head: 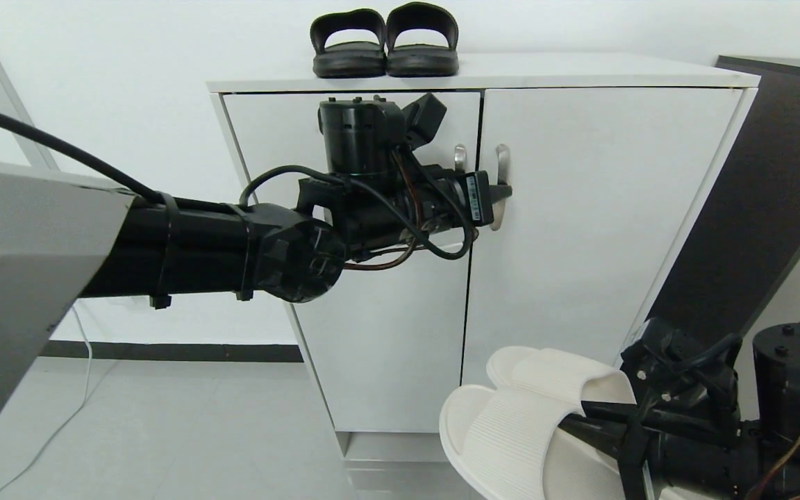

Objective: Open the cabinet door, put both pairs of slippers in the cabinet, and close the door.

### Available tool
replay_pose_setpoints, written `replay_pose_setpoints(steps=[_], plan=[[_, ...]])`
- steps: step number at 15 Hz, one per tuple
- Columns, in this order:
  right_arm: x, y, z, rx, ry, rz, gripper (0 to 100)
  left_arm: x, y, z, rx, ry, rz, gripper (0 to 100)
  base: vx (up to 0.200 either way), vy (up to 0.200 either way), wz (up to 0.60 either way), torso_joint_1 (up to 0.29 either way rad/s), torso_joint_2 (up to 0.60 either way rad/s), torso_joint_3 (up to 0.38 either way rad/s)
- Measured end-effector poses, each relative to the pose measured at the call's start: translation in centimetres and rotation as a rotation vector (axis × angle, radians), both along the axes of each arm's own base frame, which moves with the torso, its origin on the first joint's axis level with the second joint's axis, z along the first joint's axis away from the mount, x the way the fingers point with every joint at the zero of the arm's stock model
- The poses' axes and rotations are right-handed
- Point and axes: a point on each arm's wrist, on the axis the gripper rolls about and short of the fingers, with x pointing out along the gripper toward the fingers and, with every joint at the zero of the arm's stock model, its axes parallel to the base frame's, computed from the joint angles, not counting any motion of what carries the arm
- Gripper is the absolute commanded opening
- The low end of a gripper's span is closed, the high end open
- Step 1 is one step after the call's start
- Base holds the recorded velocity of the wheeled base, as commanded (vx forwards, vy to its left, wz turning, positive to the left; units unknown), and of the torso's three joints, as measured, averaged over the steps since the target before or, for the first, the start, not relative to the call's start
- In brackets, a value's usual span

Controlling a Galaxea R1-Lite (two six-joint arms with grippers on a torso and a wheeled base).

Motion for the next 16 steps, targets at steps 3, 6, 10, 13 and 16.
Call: replay_pose_setpoints(steps=[3, 6, 10, 13, 16], plan=[[-0.2, 0.0, -0.1, 0.006, 0.012, 0.031, 0, -0.7, 0.4, -0.1, 0.006, 0.009, -0.008, 0, 0.0, 0.0, 0.0, 0.0, 0.0, 0.0], [-0.3, -0.1, -0.3, 0.009, 0.024, 0.056, 0, -1.9, 1.1, -0.3, 0.018, 0.023, -0.018, 0, 0.0, 0.0, 0.0, 0.0, 0.0, 0.0], [-0.7, -0.2, -0.3, 0.004, 0.018, 0.078, 0, -4.9, 1.3, -0.1, 0.021, 0.025, -0.058, 0, 0.0, 0.0, 0.0, 0.0, 0.0, 0.0], [-0.9, -0.3, -0.3, -0.001, 0.007, 0.088, 0, -7.4, 1.5, 0.3, 0.022, 0.023, -0.099, 0, 0.0, 0.0, 0.0, 0.0, 0.0, 0.0], [-1.0, -0.4, -0.3, 0.0, 0.006, 0.089, 0, -8.7, 2.3, 0.6, 0.012, 0.012, -0.103, 0, 0.0, 0.0, 0.0, 0.0, 0.0, 0.0]])
